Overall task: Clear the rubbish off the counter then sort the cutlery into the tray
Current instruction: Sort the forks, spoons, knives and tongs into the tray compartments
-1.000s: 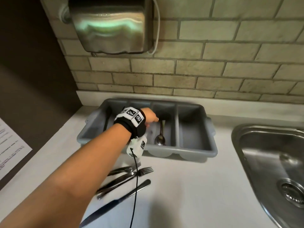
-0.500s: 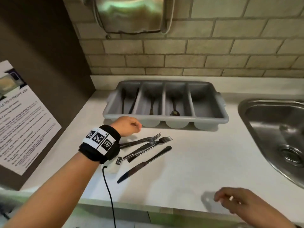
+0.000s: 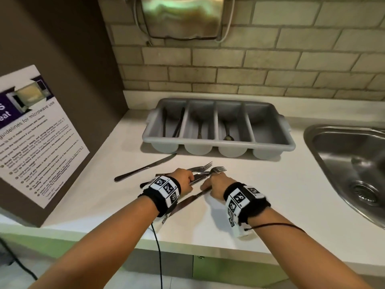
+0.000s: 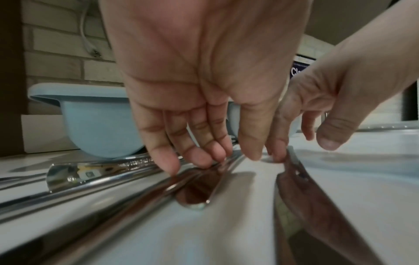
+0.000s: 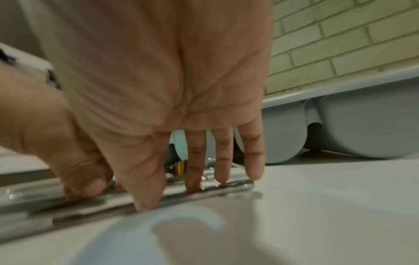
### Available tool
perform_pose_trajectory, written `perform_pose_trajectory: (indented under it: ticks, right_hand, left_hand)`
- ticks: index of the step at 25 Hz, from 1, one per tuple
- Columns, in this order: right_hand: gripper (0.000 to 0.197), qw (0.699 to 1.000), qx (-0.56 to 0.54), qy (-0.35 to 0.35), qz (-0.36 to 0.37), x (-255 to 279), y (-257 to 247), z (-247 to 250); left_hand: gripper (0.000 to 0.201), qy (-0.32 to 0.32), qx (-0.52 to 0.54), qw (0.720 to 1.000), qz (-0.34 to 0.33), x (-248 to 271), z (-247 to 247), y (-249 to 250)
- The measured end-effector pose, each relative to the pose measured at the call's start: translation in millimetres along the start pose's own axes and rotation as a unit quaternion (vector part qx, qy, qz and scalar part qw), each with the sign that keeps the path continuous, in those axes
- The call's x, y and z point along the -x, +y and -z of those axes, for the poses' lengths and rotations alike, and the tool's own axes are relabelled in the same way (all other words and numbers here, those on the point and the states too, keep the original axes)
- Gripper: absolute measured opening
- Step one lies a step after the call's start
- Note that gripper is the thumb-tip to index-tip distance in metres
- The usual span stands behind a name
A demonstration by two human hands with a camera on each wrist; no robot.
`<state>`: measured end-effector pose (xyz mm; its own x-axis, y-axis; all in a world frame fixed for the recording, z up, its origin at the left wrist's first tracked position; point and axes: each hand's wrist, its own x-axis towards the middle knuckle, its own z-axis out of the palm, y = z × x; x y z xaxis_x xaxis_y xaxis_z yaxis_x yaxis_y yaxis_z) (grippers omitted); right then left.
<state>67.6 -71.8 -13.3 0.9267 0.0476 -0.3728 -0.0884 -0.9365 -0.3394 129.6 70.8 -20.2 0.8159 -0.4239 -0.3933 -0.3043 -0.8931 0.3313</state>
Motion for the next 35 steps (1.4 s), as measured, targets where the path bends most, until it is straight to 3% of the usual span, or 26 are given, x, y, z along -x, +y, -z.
perform_pose_trajectory:
  ticks: [6, 13, 18, 21, 26, 31, 33, 35]
  right_hand:
    - [0.02, 0.999, 0.036, 0.021, -0.034, -2, 0, 1]
    - [0.032, 0.996, 0.092, -0.016, -0.009, -5, 6, 1]
    - [0.017, 0.997, 0.068, -0.03, 0.005, -2, 12, 2]
    - [0.033, 0.995, 0.095, -0.041, -0.003, -3, 14, 0]
    - [0.035, 0.999, 0.047, -0.028, 0.003, -5, 32, -2]
    - [0.019, 0.984, -0.141, 0.106, 0.038, 19, 54, 23]
    - [0.02, 0.953, -0.222, 0.205, 0.025, 28, 65, 35]
    - [0.021, 0.897, -0.304, 0.322, -0.01, 37, 78, 48]
  left_hand:
    - [0.026, 0.009, -0.023, 1.0, 0.009, -6, -3, 4]
    - [0.032, 0.007, -0.025, 1.0, 0.003, -6, 2, 3]
    - [0.027, 0.052, 0.039, 0.997, -0.032, -6, 7, -12]
    - [0.028, 0.09, 0.094, 0.99, -0.054, -5, 15, -17]
    - [0.028, 0.144, 0.172, 0.971, -0.085, 2, 37, -14]
    - [0.03, 0.21, 0.315, 0.919, -0.108, 0, 69, 11]
    - [0.036, 0.217, 0.39, 0.889, -0.105, -12, 81, 32]
    - [0.046, 0.192, 0.413, 0.883, -0.109, -30, 86, 65]
